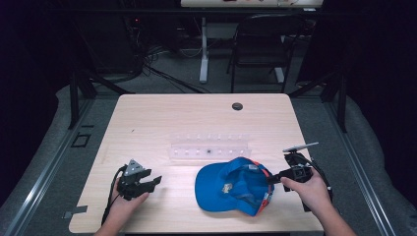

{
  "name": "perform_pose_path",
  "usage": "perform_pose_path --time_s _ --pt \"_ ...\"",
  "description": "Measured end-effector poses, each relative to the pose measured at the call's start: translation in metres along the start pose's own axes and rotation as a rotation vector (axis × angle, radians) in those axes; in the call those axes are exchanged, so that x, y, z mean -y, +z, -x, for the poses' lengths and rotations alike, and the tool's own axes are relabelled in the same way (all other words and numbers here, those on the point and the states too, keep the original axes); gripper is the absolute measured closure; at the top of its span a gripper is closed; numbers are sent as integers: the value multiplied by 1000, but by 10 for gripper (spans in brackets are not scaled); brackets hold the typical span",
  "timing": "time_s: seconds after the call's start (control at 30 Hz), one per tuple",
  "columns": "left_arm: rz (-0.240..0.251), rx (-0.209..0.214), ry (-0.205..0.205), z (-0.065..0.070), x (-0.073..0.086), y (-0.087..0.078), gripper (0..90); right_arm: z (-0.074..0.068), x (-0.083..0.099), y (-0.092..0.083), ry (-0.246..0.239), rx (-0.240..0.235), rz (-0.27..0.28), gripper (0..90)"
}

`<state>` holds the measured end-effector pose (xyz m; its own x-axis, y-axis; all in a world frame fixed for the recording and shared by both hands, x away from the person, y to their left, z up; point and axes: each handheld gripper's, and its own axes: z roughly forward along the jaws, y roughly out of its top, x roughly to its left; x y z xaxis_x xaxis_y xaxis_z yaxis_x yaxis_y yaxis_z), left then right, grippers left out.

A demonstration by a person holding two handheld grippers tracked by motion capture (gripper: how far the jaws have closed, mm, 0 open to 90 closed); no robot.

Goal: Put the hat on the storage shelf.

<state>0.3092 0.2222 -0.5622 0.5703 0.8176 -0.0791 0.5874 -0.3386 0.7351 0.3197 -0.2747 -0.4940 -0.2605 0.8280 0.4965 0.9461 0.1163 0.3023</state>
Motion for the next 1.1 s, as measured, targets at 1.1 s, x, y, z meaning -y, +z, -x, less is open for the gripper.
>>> perform_pose_path --time_s 1.1 --pt "-3 4 -3 1 0 1 474 -44 -30 -42 2 148 -110 784"
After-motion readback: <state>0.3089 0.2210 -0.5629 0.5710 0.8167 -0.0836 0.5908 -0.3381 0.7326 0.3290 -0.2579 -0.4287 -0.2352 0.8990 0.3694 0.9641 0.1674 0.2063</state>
